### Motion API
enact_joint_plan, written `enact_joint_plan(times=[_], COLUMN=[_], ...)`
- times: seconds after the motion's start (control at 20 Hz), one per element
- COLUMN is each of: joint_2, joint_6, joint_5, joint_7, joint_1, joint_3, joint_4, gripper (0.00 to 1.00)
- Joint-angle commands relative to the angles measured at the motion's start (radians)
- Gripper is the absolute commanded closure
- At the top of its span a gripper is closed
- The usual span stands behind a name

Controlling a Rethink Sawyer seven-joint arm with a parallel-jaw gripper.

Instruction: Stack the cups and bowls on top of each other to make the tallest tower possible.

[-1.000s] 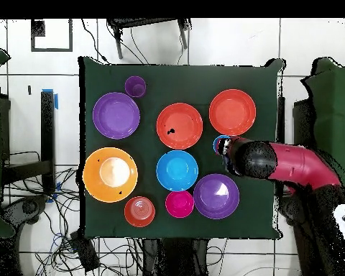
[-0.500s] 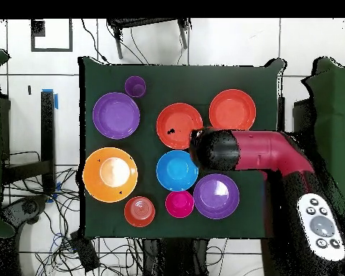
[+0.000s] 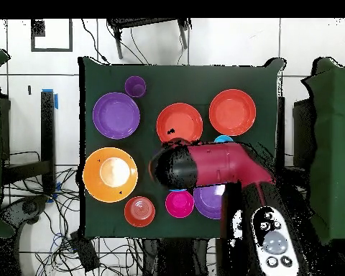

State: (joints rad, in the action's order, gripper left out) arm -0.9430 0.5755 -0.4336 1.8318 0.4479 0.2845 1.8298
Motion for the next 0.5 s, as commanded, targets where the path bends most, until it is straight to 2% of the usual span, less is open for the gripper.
enact_joint_plan(times=[0.05, 0.3, 0.5], joint_2=[-0.001, 0.045, 0.119], joint_6=[-0.123, -0.109, -0.110], joint_5=[-0.001, 0.025, 0.057], joint_7=[0.267, 0.328, 0.366], joint_1=[-0.104, -0.201, -0.238], joint_3=[-0.103, -0.145, -0.160], joint_4=[0.199, 0.126, 0.037], gripper=[0.00, 0.00, 0.00])
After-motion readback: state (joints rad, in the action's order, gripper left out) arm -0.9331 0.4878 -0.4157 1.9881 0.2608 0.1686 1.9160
